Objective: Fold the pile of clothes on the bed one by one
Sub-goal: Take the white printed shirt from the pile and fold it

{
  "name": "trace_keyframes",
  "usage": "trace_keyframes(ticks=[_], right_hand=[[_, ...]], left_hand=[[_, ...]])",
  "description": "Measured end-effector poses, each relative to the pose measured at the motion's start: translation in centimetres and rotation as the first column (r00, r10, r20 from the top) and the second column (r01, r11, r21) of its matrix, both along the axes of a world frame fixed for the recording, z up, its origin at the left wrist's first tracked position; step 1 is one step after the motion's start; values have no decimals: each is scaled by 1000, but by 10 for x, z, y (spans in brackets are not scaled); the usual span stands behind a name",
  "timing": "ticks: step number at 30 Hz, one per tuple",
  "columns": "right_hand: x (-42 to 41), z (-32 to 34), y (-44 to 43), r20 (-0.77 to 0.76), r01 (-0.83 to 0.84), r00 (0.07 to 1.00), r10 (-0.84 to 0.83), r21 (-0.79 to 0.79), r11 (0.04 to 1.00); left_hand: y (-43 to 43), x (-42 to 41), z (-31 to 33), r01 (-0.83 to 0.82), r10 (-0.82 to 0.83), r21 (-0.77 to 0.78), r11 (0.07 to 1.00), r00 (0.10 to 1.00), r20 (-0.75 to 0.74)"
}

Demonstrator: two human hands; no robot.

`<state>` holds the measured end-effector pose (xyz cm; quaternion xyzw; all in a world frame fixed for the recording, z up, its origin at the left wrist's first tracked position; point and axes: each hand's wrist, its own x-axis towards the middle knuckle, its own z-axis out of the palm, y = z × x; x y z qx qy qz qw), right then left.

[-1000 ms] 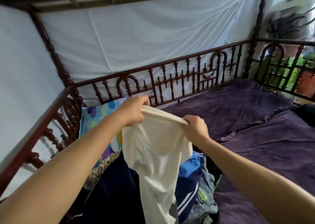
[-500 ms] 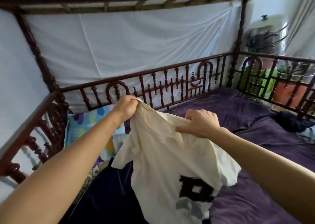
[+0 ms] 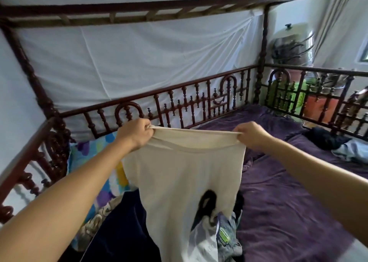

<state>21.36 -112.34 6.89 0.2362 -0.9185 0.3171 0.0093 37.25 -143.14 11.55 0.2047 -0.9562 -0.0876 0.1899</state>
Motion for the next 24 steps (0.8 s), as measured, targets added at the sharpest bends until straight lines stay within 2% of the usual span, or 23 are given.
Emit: trace_keyframes(ticks=[2,4,5,7,9,11,14,16,19,22,24], right_hand=[[1,29,9,43,-56,997,65,-181,982],[8,60,19,116,-29,990,82,-397,917],[10,73,24,126,-1,990,68,-463,886],[17,94,39,71,6,997,35,-505,863],[22,114,59,-15,-41,999,39,-494,869],[25,131,86,-56,-96,995,80,-415,905],[24,140,126,-134,-102,988,81,-163,981],[17,134,149,-209,-38,978,31,-28,999],[-2,120,177,-253,50,966,-59,-43,998],[-13,98,199,-199,-3,980,-16,-96,995],[-20,75,211,-143,-64,989,47,-121,991]], left_hand=[[1,-6,7,75,-67,153,985,996,-55],[4,-15,25,247,-164,378,892,957,-239],[7,-21,36,325,-177,459,827,925,-338],[14,-30,58,412,-188,502,761,880,-437],[23,-39,77,478,-291,457,750,859,-422],[31,-46,95,509,-385,426,748,856,-346],[48,-57,114,528,-507,450,720,843,-178],[64,-72,116,530,-563,437,727,824,-63],[95,-107,105,461,-485,231,857,873,55],[123,-140,81,349,-346,-40,936,936,69],[139,-160,59,238,-235,-87,967,971,42]])
